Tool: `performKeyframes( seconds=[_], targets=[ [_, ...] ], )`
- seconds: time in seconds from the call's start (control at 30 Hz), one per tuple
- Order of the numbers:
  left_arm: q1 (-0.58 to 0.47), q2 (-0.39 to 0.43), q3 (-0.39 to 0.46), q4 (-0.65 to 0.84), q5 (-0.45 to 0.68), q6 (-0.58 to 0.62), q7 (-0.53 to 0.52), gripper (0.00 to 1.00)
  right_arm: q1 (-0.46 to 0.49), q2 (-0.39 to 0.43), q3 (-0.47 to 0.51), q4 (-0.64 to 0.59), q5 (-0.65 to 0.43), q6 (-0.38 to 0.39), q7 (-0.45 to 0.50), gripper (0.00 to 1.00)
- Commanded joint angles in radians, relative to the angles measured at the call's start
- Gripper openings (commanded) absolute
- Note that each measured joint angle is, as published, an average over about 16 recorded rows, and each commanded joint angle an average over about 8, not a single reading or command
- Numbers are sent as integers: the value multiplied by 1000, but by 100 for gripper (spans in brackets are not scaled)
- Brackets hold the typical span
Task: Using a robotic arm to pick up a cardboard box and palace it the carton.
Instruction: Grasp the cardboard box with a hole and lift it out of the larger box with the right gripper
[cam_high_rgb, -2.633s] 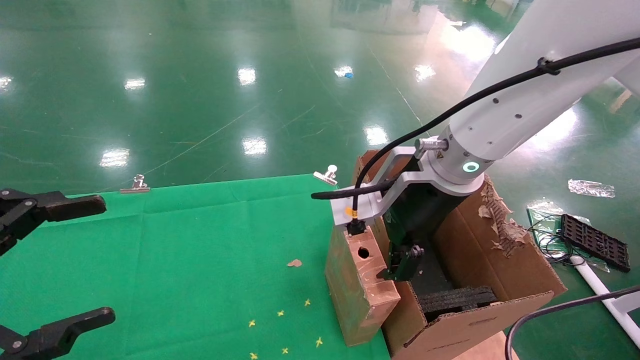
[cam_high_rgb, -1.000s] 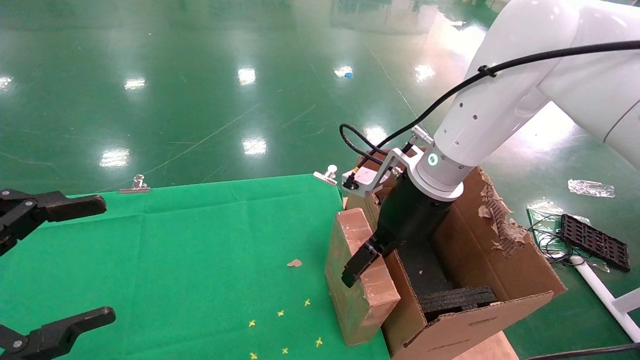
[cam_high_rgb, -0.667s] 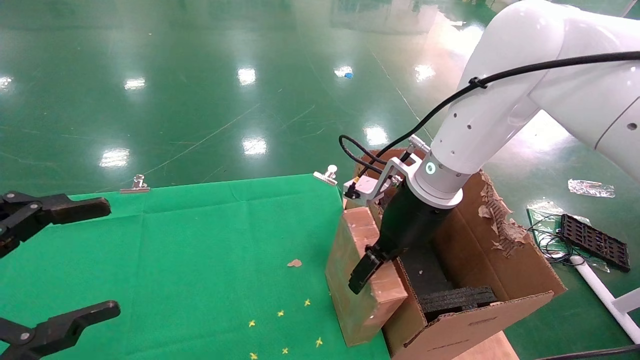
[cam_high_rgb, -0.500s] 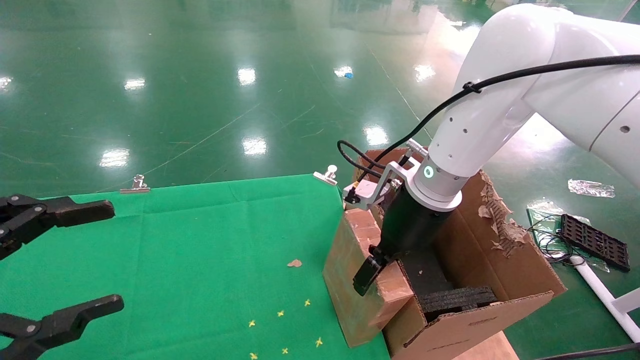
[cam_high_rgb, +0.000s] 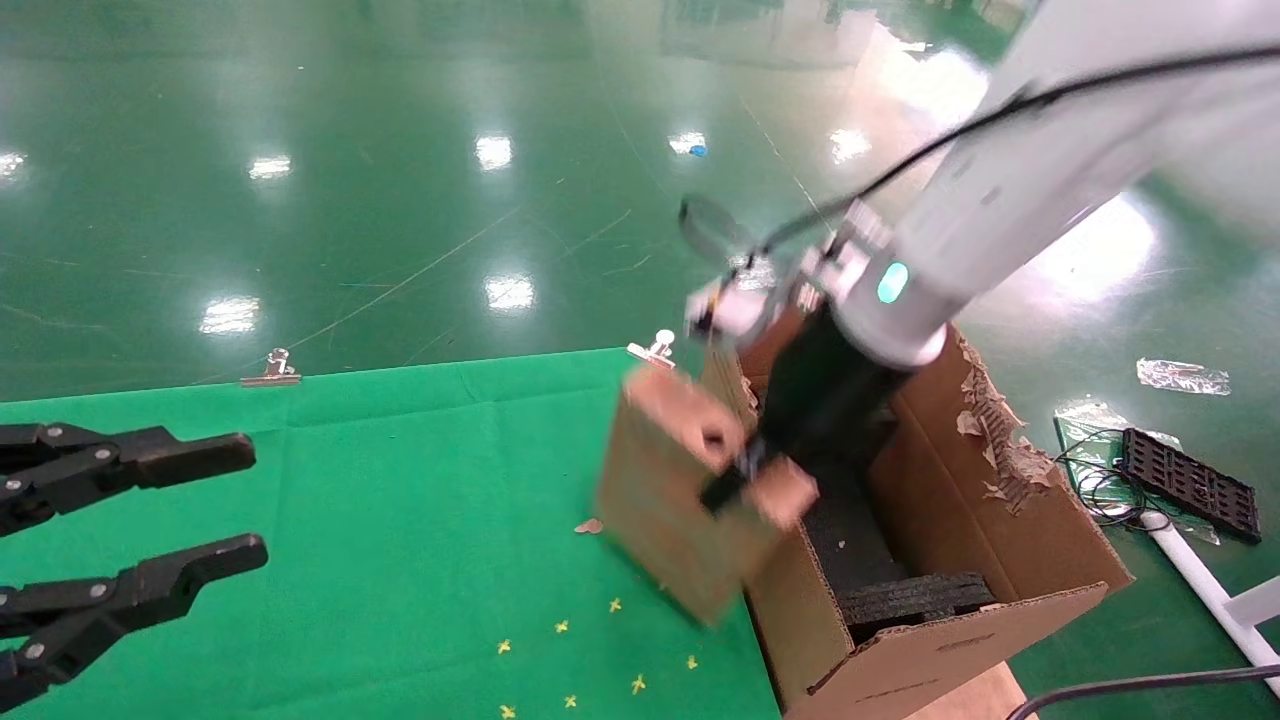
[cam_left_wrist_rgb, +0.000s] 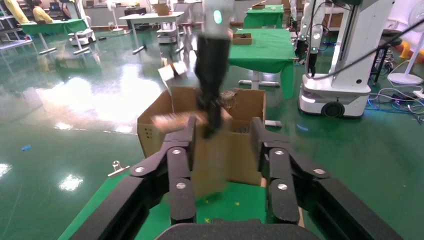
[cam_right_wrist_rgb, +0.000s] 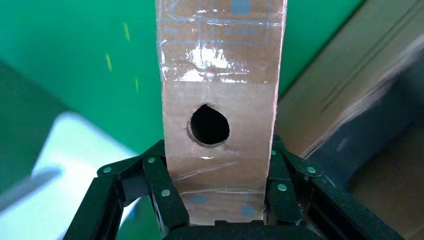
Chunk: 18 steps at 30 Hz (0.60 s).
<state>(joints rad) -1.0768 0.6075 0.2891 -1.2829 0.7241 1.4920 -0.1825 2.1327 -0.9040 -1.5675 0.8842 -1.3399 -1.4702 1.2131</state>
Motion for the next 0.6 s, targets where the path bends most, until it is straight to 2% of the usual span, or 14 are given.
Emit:
performKeyframes(
  seconds=[0.03,0.17,0.3,0.53,0.6],
  targets=[
    [0,0,0,0,0,0,0,0,22,31,27,11,20,24,-33,0],
    [0,0,0,0,0,0,0,0,100,91,79,-64,40,46,-133,0],
    [0,0,1,0,0,0,0,0,180,131,98,-172,12,51,-209,0],
    [0,0,1,0,-1,0,1,1,241,163,65,-365,-82,27,-240,0],
    [0,-1,1,0,-1,-1,1,26,232,165,51,-419,-101,17,-239,0]
  ],
)
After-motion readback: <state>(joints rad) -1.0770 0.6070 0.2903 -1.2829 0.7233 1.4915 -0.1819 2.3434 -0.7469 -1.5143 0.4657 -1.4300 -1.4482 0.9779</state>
